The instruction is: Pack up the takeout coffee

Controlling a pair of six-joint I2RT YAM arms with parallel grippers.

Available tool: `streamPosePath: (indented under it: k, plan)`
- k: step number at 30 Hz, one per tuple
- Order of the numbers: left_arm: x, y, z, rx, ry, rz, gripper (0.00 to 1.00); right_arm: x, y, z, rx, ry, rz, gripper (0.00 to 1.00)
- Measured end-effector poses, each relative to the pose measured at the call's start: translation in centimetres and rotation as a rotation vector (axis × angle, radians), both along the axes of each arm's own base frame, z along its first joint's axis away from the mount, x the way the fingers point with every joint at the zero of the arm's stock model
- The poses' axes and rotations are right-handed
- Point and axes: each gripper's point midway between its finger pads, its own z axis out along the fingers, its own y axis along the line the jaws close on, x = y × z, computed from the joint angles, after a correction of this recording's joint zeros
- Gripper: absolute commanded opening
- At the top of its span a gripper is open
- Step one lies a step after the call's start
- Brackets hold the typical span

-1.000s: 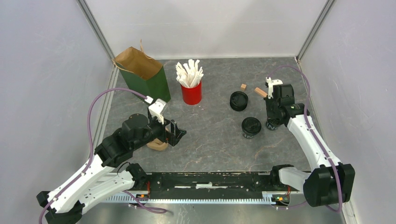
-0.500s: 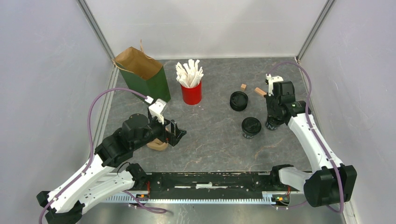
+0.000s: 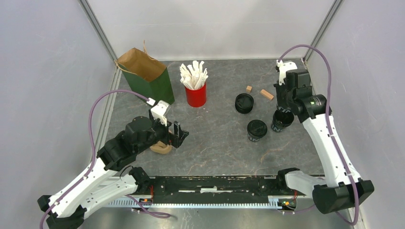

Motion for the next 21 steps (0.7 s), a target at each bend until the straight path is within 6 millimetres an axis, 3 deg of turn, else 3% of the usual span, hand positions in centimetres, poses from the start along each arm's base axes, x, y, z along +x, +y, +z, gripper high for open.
streamPosePath:
  k: [5, 9, 16, 21]
  plan:
    - [0.5, 1.2, 0.1, 0.018, -0.019, 0.063, 1.0, -0.5, 2.8, 2.2, 0.046, -0.052, 0.083, 0.0]
    - [0.9, 2.4, 0.3, 0.029, -0.042, 0.122, 1.0, -1.6, 6.6, 2.8, 0.101, -0.072, 0.187, 0.0]
    - [0.9, 3.6, 1.0, 0.044, -0.054, 0.168, 1.0, -4.5, 15.9, 2.4, 0.165, -0.095, 0.424, 0.0]
    - [0.9, 5.0, 1.9, 0.039, -0.083, 0.219, 1.0, -7.4, 23.9, -0.3, 0.11, -0.069, 0.625, 0.0]
